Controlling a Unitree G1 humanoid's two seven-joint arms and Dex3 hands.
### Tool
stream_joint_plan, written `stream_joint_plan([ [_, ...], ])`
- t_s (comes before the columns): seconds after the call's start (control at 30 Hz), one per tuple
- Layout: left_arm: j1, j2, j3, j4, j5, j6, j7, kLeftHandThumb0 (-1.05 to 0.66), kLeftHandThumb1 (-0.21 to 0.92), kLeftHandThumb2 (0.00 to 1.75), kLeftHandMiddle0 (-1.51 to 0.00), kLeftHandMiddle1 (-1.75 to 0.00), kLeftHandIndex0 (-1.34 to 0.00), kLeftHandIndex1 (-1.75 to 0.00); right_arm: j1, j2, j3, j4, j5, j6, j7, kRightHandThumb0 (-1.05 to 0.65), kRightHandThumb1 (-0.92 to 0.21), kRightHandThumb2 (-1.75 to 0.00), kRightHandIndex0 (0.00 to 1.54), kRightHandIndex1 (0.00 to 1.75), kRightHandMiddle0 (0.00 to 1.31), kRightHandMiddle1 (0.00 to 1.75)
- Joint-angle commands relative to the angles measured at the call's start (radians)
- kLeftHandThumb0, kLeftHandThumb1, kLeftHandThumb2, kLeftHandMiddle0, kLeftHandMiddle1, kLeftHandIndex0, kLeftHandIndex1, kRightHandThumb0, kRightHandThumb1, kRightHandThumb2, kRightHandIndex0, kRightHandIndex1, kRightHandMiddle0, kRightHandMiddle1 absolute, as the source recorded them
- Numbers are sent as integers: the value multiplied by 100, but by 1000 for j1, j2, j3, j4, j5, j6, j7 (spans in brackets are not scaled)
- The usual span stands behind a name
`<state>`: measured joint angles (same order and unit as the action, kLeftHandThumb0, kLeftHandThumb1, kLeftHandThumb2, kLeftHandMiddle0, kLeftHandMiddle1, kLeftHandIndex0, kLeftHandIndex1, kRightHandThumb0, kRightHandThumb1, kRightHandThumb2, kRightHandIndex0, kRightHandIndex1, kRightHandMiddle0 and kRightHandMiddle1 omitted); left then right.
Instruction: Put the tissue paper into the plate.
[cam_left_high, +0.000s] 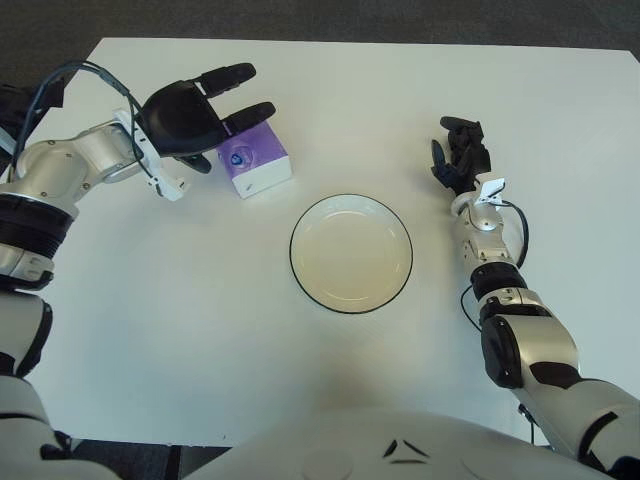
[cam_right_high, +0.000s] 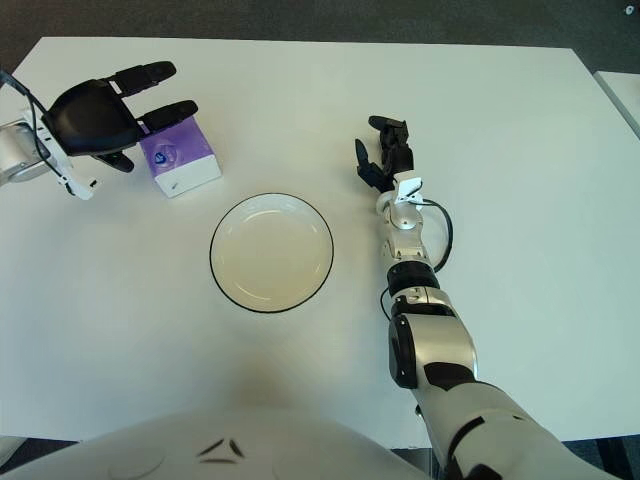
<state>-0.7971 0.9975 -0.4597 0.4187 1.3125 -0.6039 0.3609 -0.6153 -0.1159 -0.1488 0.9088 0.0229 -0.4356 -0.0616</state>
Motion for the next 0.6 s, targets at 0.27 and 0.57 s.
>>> stream_joint_plan([
  [0.27, -60, 20, -5, -6, 8, -11, 32, -99, 88, 14, 0, 0, -2, -2, 124, 31, 6, 104, -1, 95, -3, -59, -82, -55, 36, 21, 3, 110],
  [0.57, -74, 32, 4, -31, -24, -42, 27, -91, 87, 12, 0, 0, -1, -13, 126, 34, 8, 103, -3, 94, -6, -59, -82, -55, 36, 21, 3, 110],
])
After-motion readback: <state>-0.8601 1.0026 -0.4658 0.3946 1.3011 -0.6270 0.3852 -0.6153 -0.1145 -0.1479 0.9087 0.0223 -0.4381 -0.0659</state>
